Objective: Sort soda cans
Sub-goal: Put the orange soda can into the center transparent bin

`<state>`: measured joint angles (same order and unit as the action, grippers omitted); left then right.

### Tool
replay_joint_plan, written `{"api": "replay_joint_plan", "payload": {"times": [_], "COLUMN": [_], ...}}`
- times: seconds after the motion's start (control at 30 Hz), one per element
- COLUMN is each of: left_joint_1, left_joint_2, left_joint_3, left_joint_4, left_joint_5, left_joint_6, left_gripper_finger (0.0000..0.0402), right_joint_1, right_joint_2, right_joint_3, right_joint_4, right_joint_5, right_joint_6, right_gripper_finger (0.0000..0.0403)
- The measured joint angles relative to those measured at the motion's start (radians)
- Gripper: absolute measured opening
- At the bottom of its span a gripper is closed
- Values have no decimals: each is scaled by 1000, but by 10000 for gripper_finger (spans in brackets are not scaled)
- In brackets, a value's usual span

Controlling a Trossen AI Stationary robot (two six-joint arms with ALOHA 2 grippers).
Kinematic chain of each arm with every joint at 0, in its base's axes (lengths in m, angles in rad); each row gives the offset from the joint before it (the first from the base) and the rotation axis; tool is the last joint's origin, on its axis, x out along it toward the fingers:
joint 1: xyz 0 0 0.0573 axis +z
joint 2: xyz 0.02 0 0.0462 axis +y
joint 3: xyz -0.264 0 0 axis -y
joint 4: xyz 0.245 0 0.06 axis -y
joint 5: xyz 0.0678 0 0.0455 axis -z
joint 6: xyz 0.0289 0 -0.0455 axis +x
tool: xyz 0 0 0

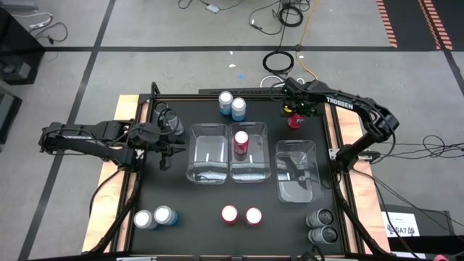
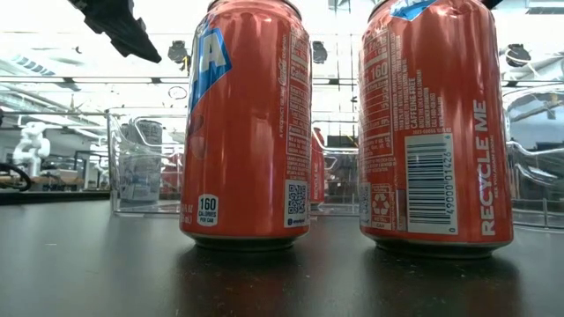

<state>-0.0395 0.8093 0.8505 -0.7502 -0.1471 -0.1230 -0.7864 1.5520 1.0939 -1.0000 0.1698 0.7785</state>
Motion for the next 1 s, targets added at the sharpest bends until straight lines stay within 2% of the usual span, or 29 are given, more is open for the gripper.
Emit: {"api": "replay_joint_plan", "payload": {"times": [0.23,0.5,0.77,1.0], "left_joint_1": [0,0,0,0], "left_joint_2": [0,0,0,0], "left_joint_3": [0,0,0,0], "left_joint_4": [0,0,1,2], "left_joint_5": [0,-14,-58,-71], "left_joint_6": [0,0,6,9], "left_gripper_finger": [123,123,123,123], "right_joint_1": [28,100,274,433], "right_joint_2": [-45,-241,-424,-386], "right_joint_3": [-4,-3,17,111], "right_joint_4": [-19,7,99,108], "right_joint_5": [-27,-20,-46,-40], "right_joint_6": [-20,36,172,209], "right_gripper_finger": [283,283,283,295]}}
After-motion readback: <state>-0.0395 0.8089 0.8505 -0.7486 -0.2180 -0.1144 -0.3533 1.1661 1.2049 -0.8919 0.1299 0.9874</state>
